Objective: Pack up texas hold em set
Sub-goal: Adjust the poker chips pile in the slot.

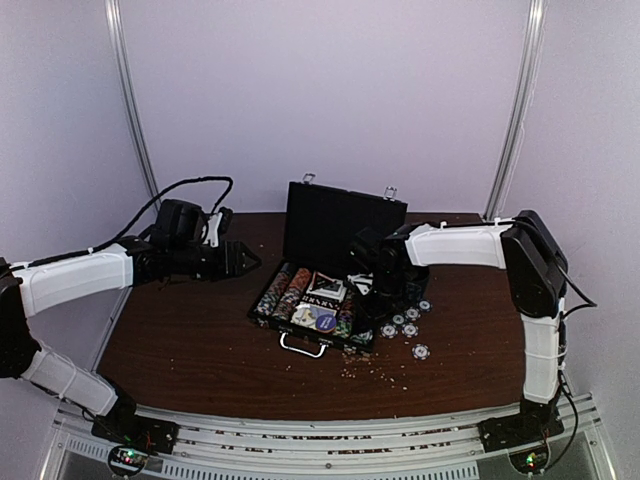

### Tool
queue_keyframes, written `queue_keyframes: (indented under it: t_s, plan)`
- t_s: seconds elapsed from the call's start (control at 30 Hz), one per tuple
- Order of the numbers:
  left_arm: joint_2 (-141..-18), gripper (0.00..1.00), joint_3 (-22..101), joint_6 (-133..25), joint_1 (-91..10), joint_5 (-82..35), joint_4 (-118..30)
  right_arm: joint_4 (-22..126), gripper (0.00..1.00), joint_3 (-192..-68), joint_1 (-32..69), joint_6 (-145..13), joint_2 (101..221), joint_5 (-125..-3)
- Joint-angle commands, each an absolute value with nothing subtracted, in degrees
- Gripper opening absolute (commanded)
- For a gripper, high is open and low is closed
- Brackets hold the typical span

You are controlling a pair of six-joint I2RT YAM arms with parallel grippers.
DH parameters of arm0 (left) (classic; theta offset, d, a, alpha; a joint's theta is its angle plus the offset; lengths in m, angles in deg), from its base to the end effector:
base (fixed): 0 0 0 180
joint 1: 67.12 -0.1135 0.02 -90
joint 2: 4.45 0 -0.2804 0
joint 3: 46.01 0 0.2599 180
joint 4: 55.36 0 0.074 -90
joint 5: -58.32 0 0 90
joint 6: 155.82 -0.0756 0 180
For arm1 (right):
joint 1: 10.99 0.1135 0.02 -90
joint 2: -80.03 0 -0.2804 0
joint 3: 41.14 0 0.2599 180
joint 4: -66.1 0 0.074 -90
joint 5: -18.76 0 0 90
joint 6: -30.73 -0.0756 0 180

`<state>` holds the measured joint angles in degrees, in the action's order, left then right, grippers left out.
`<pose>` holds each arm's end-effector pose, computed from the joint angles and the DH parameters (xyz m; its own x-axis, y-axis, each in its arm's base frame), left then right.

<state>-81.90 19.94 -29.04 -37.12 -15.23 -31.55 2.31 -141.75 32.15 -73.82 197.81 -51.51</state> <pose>0.2779 -0.1852 0.2507 -0.8079 -0.1967 -0.5556 0.2447 0.7457 -0.6197 0.2903 0.3071 0.1415 -0.8689 -0.4902 -0.0683 -0.4794 0.7994 0.3622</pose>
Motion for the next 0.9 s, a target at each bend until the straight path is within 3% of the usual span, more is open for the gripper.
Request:
queue_keyframes:
  t_s: [0.0, 0.87]
  plan:
    - [-80.56, 0.63, 19.77, -29.83, -37.47, -15.42, -32.79, 4.66, 0.07, -140.41, 32.39, -76.96, 196.36, -50.04]
    - [-80.3, 0.63, 19.29, -32.5, -37.52, -15.94, -31.26, 5.0, 0.09, -139.31, 34.87, -76.15, 193.4, -43.38]
